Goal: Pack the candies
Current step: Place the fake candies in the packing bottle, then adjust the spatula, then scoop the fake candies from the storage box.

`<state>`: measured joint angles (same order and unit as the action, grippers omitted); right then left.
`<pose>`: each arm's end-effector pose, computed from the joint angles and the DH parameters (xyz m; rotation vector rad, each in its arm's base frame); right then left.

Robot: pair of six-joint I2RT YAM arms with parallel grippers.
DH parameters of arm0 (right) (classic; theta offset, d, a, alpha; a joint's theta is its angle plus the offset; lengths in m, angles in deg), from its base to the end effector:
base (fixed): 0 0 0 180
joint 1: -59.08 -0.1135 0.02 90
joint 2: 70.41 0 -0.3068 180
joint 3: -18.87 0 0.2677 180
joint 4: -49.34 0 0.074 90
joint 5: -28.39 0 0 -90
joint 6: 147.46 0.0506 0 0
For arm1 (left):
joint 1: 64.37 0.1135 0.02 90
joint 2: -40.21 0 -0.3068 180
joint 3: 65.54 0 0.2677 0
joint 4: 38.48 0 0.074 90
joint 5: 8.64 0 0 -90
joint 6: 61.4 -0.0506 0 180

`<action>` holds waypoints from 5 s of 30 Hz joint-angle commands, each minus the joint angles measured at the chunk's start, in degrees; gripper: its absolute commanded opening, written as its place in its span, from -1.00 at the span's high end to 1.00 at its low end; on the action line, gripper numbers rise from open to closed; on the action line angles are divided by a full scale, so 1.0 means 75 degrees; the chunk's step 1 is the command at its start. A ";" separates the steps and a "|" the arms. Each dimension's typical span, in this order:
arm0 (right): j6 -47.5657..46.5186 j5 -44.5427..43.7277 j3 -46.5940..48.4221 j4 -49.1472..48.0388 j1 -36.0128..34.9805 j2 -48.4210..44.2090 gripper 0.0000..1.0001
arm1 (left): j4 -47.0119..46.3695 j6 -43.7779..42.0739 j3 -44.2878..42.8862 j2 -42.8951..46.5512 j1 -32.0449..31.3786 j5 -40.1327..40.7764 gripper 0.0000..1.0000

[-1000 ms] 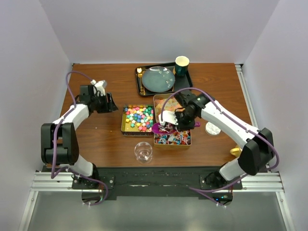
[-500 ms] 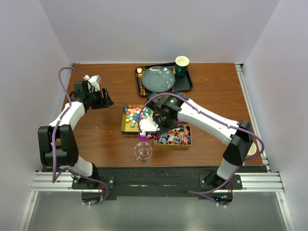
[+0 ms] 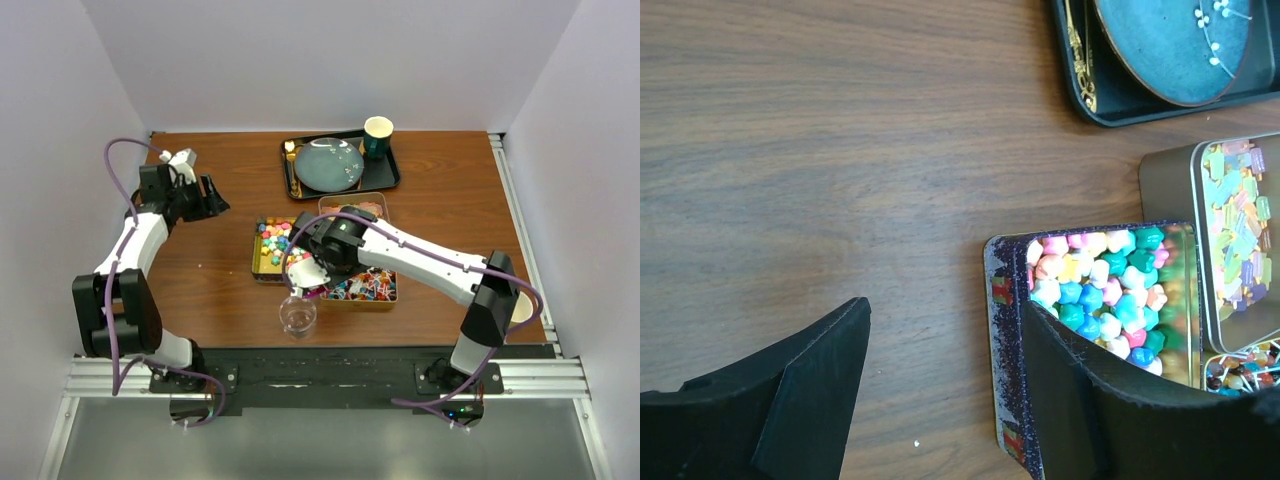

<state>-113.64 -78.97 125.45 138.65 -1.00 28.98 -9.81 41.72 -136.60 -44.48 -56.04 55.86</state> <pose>0.1889 0.2979 0.3286 -2.4991 1.5904 -0.4450 0.3398 0.0277 0.2754 -0.1995 2.2745 -0.5556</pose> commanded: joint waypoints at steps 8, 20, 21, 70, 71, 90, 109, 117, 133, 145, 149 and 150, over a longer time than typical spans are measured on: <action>0.0225 -0.1479 0.0033 0.1924 -0.0861 0.0060 1.00 | -0.0280 0.0219 0.0060 0.0439 0.0130 -0.0245 -0.34; 0.0155 -0.2360 -0.0530 0.1925 -0.1201 -0.0116 1.00 | -0.0433 0.0371 0.0318 0.0791 0.0201 -0.0339 -0.35; 0.0167 -0.2384 -0.0600 0.1925 -0.1213 -0.0139 1.00 | -0.0433 0.0394 0.0329 0.0803 0.0224 -0.0339 -0.35; 0.2288 0.1845 0.3407 0.1304 0.1061 0.0987 1.00 | -0.3796 0.2434 0.1279 -0.0227 -0.1979 -0.6269 1.00; 0.2300 0.1905 0.3407 0.1315 0.1061 0.0928 1.00 | -0.3808 0.2422 0.1267 -0.0286 -0.2014 -0.6257 1.00; 0.0358 0.0758 0.1909 0.0636 0.3333 0.0352 1.00 | -0.1421 0.0620 -0.0349 -0.1119 -0.1324 -0.5450 0.68; -0.2785 -0.1891 0.3219 0.0260 0.4002 0.2485 1.00 | 0.0411 0.0523 0.1208 -0.0907 -0.0291 -0.1324 0.46; -0.3453 -0.2676 0.2588 -0.0534 0.3979 0.2720 1.00 | 0.0130 0.0828 0.1665 -0.1481 -0.0280 -0.1382 0.46; -0.3478 -0.2677 0.2247 -0.0454 0.3417 0.3200 1.00 | -0.0620 0.1133 0.1923 -0.2138 -0.0678 -0.1792 0.46; -0.3419 -0.2548 0.1674 -0.0536 0.3193 0.3142 1.00 | -0.0772 0.1133 0.2134 -0.1927 -0.0690 -0.1921 0.46; -0.3314 -0.2560 0.1462 -0.0618 0.3147 0.3177 1.00 | -0.0761 0.1133 0.2029 -0.1916 -0.0678 -0.1956 0.46; -0.3290 -0.2560 0.1416 -0.0653 0.3123 0.3189 1.00 | -0.0738 0.1133 0.2029 -0.1927 -0.0678 -0.1968 0.46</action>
<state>-136.98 -98.12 137.88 131.85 22.83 52.15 -15.45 50.64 -122.35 -58.25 -60.08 38.49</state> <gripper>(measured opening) 0.307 0.269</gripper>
